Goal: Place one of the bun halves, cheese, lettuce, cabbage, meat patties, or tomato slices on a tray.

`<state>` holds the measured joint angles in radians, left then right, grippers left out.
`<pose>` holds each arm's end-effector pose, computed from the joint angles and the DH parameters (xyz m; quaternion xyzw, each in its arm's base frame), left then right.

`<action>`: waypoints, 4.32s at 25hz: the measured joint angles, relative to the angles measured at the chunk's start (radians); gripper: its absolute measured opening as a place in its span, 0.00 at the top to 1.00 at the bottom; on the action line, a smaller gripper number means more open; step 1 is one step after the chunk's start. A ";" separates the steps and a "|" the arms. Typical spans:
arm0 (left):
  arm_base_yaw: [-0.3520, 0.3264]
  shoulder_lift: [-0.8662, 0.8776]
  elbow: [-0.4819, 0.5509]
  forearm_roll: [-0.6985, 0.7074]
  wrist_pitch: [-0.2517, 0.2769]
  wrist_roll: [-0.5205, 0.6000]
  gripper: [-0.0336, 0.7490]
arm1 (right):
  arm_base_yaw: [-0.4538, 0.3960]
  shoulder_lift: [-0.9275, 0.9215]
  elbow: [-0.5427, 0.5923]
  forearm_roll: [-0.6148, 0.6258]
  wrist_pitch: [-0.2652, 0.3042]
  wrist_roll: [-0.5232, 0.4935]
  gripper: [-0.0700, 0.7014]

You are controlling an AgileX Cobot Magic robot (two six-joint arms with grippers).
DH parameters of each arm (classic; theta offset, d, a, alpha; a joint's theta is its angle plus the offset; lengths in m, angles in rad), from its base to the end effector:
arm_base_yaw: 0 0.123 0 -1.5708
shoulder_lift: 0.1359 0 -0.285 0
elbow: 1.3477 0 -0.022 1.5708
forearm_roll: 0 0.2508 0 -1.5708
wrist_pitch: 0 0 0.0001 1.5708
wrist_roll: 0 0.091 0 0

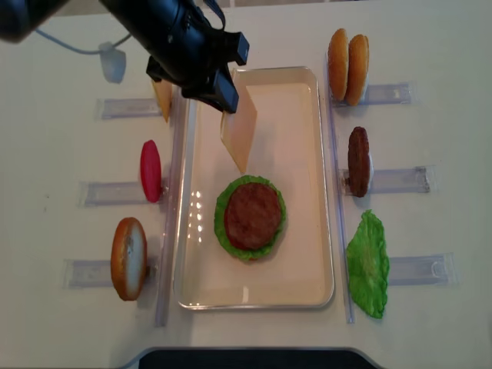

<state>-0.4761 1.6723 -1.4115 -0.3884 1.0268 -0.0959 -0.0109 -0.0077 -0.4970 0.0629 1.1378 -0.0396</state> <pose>0.2991 -0.1874 0.2992 0.1157 0.9599 -0.2243 0.1224 -0.0091 0.0053 0.2704 -0.0150 0.8710 0.0190 0.4907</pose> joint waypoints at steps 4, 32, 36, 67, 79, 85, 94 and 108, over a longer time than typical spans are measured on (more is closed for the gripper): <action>-0.007 -0.077 0.150 -0.085 -0.098 0.052 0.93 | 0.000 0.000 0.000 0.000 0.000 0.000 0.25; -0.011 -0.131 0.597 -0.760 -0.420 0.625 0.93 | 0.000 0.000 0.000 0.000 0.000 0.000 0.25; -0.011 -0.108 0.597 -0.775 -0.402 0.646 0.93 | 0.000 0.000 0.000 0.000 0.000 0.000 0.25; 0.005 -0.094 0.597 -0.647 -0.414 0.649 0.93 | 0.000 0.000 0.000 0.000 0.000 0.001 0.25; 0.005 -0.094 0.597 -0.543 -0.430 0.597 0.93 | 0.000 0.000 0.000 0.000 0.000 0.001 0.25; 0.005 -0.094 0.597 -0.501 -0.443 0.557 0.93 | 0.000 0.000 0.000 0.000 0.000 0.001 0.25; 0.005 -0.094 0.597 -0.496 -0.457 0.554 0.67 | 0.000 0.000 0.000 0.000 0.000 0.001 0.25; 0.006 -0.094 0.579 -0.378 -0.435 0.421 0.24 | 0.000 0.000 0.000 0.000 0.000 0.001 0.25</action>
<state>-0.4702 1.5780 -0.8329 -0.7668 0.5915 0.3251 -0.0109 -0.0077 -0.4970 0.0629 1.1378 -0.0388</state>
